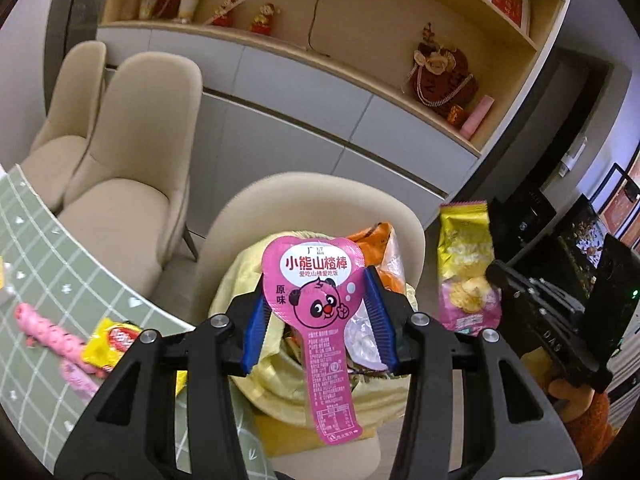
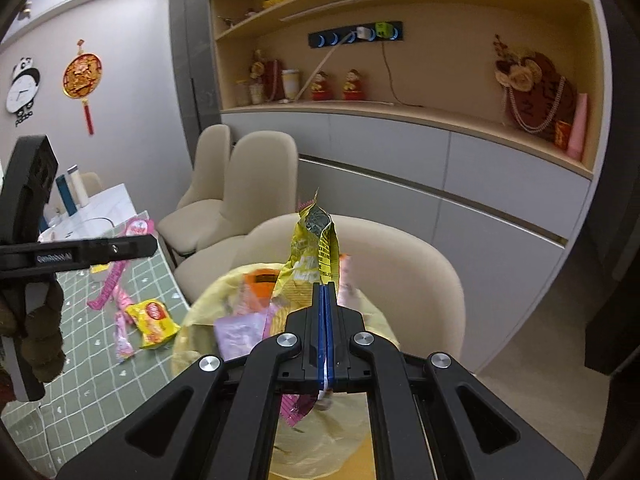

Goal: Collect trash
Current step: 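Carry the lollipop and chips bag to the yellow bag and release both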

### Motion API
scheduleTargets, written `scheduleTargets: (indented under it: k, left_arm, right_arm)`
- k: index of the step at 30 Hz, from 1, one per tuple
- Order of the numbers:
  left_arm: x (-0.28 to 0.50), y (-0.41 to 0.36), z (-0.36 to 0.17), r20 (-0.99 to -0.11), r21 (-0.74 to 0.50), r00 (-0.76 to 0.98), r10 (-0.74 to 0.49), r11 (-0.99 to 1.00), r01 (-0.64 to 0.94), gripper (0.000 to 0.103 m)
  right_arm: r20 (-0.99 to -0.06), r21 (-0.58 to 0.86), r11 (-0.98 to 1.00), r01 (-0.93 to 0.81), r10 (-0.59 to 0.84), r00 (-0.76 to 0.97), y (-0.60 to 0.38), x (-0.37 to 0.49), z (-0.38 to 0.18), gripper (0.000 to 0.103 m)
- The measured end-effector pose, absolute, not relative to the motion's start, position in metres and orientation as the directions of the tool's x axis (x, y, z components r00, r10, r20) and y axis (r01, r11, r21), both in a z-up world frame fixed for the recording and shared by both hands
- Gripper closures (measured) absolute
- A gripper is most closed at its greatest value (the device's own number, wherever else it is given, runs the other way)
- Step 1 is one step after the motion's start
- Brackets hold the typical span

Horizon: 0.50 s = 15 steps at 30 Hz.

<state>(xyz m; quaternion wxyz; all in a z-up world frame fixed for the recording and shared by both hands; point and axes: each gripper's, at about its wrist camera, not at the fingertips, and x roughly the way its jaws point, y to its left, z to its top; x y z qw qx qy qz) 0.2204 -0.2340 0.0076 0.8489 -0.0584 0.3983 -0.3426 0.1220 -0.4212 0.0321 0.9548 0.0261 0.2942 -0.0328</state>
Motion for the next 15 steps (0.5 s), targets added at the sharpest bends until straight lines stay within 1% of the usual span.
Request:
scheduleTargets:
  k: [9,11,13,15]
  left_arm:
    - [0.244,-0.292,-0.037,-0.686,-0.397,0.346,-0.639,0.729,0.558,0.06]
    - [0.25,-0.301,-0.047,-0.7,-0.394,0.328,-0.634,0.727,0.562,0.057]
    - [0.256,-0.305,-0.055,-0.713,-0.4,0.314,-0.627,0.732,0.552,0.05]
    - [0.261,-0.3,-0.057,-0.705,-0.419,0.318,-0.634,0.734,0.535,0.047]
  right_arm:
    - [-0.591,0.038,0.99,0.134,-0.086,0.802,-0.444,0.123,0.025,0.1]
    - [-0.597,0.036,0.991,0.131,-0.084,0.798,-0.445,0.123,0.024,0.1]
    - [-0.599,0.034,0.992,0.122,-0.078,0.797,-0.445,0.124,0.025,0.1]
    - [-0.596,0.037,0.993,0.108,-0.065,0.8,-0.442,0.126,0.026,0.1]
